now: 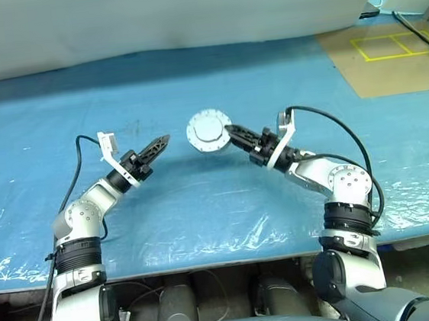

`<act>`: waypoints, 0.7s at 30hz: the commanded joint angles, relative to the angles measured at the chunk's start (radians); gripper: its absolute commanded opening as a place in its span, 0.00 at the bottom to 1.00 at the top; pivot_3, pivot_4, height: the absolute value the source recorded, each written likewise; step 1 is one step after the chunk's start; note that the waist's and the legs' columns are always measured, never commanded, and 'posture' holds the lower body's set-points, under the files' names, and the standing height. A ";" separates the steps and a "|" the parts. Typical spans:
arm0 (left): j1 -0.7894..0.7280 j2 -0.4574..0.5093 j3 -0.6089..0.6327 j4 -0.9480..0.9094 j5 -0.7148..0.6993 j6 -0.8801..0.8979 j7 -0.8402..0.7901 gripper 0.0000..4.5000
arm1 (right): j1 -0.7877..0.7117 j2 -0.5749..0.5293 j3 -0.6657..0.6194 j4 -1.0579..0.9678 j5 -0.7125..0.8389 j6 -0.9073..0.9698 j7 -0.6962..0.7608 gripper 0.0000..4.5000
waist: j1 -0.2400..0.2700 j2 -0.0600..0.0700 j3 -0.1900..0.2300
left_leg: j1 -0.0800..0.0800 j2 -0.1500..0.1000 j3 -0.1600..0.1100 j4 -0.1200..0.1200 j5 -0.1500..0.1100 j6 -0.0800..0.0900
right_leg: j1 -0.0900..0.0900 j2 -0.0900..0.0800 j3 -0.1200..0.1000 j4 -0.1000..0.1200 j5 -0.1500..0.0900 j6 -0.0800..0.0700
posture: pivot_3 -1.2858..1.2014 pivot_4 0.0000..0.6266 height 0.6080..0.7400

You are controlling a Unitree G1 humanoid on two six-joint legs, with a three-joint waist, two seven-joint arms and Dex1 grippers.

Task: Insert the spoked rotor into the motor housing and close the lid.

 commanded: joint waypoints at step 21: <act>-0.097 -0.167 -0.006 -0.002 -0.177 0.111 0.117 1.00 | 0.006 0.001 0.126 -0.118 0.317 -0.017 -0.150 0.27 | 0.003 0.000 0.000 | -0.003 -0.003 -0.004 0.003 0.000 0.000 | 0.001 0.000 -0.001 -0.002 0.004 0.008 | 0.52 0.24 1.00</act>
